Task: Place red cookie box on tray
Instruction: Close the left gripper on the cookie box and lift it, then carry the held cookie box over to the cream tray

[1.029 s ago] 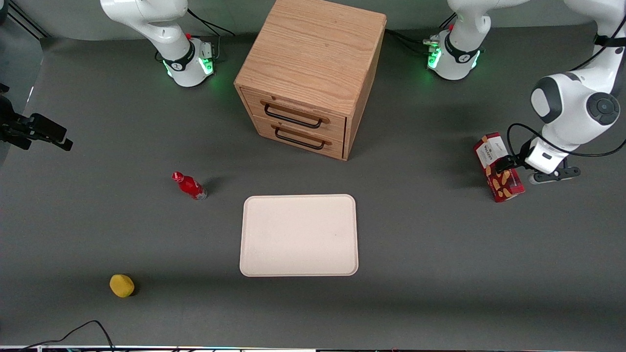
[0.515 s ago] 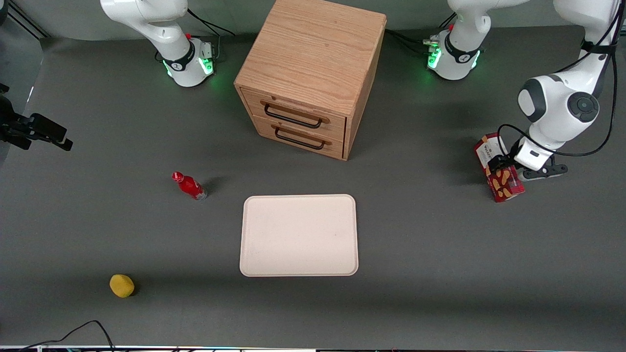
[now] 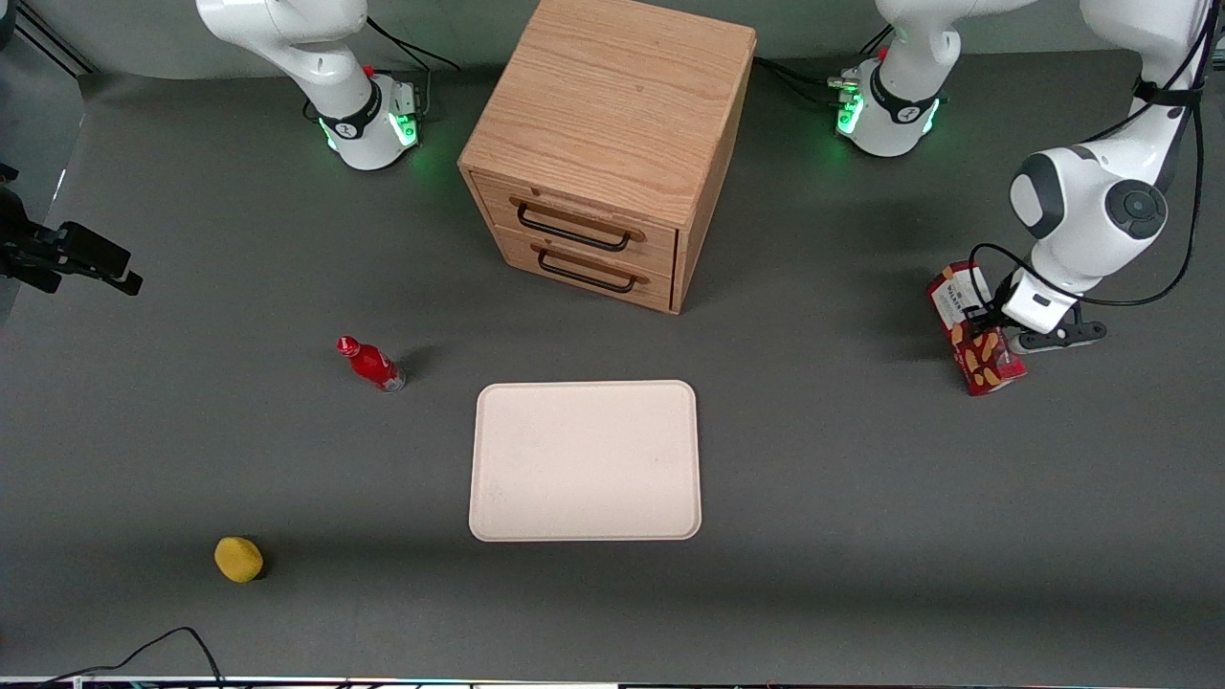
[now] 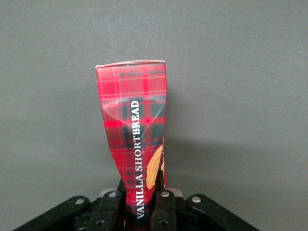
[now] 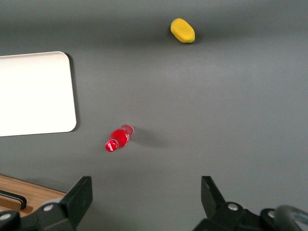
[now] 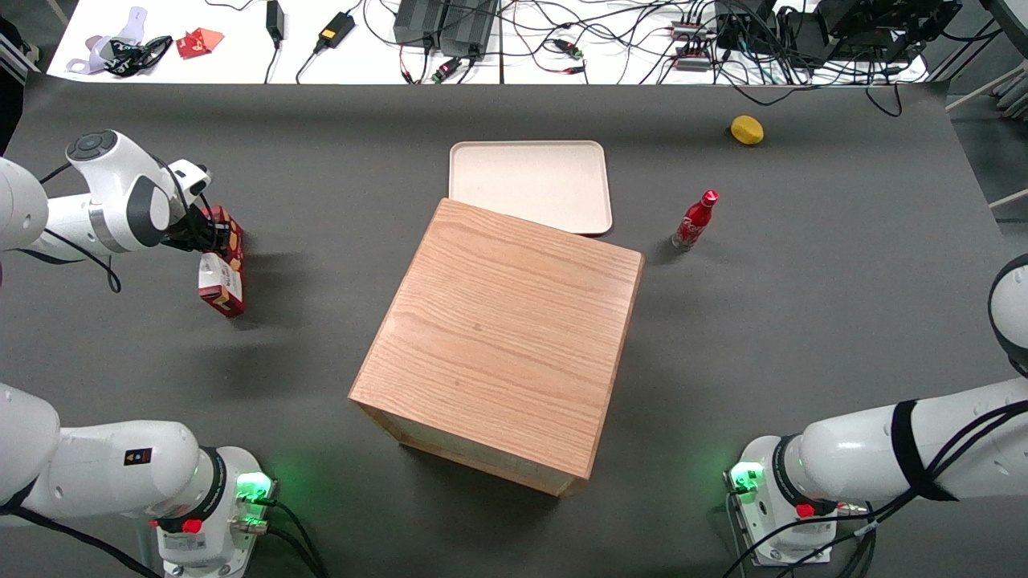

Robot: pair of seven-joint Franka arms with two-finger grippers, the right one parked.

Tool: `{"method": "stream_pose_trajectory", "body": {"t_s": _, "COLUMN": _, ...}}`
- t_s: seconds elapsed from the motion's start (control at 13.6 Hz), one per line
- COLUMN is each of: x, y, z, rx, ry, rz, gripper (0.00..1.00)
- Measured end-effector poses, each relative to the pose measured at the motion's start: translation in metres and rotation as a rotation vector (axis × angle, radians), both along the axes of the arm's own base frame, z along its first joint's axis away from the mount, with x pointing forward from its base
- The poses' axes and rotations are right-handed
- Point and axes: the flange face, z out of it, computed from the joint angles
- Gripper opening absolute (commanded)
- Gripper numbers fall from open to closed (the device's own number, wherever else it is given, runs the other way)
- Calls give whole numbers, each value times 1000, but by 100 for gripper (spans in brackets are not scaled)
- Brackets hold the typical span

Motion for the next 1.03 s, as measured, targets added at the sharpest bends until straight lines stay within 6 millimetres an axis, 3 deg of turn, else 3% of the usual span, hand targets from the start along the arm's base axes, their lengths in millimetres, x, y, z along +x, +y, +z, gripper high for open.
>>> {"method": "stream_pose_trajectory", "body": {"t_s": 0.15, "x": 0, "y": -4, "z": 17, "rx": -12, "ry": 45, "rz": -8, "gripper": 0}}
{"method": "stream_pose_trajectory", "body": {"t_s": 0.22, "x": 3, "y": -8, "z": 37, "rx": -20, "ry": 73, "rz": -14, "gripper": 0}}
{"method": "stream_pose_trajectory", "body": {"t_s": 0.66, "x": 40, "y": -39, "z": 232, "rx": -43, "ry": 220, "rz": -63, "gripper": 0}}
{"method": "stream_pose_trajectory", "body": {"t_s": 0.88, "x": 47, "y": -83, "z": 314, "rx": -23, "ry": 222, "rz": -84, "gripper": 0}}
{"method": "stream_pose_trajectory", "body": {"t_s": 1.03, "x": 46, "y": -110, "z": 354, "rx": -11, "ry": 197, "rz": -95, "gripper": 0}}
